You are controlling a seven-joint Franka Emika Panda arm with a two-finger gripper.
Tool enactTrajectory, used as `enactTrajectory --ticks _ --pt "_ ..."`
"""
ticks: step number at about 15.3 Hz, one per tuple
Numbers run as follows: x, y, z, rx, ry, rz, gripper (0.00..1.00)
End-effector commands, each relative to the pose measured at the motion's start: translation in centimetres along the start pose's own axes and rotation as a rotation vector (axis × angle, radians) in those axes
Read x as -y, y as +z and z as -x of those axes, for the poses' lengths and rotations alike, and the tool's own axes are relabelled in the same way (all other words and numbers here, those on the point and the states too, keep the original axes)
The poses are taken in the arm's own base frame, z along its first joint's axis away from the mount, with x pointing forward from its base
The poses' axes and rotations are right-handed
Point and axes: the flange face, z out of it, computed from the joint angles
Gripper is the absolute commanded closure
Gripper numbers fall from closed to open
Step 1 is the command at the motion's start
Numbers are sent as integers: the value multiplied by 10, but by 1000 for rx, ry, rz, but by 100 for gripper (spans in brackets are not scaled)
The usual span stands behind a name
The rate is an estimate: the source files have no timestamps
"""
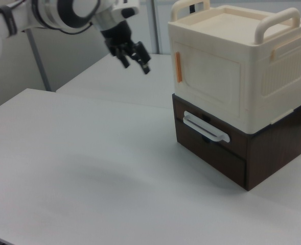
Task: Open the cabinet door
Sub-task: 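Move the gripper toward the orange-edged door of the cream cabinet, then hook the gripper on the door's orange edge and pull it outward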
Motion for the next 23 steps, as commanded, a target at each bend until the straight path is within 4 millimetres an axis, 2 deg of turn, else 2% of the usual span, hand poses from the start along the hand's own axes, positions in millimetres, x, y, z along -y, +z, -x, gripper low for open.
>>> enactTrajectory --ticks 1,6,11,14,16,18,20,23 --pt "-21 8 -25 -144 76 2 0" --pt "-38 33 -45 -277 93 17 0" --pt "-44 49 -49 -287 139 23 0" --pt "-50 48 -55 -363 157 26 3" --pt "-49 51 -56 -368 149 33 12" --pt "-49 52 -56 -369 140 44 26" --pt "-49 52 -56 -370 132 52 44" --pt "-50 55 -52 -355 116 57 64"
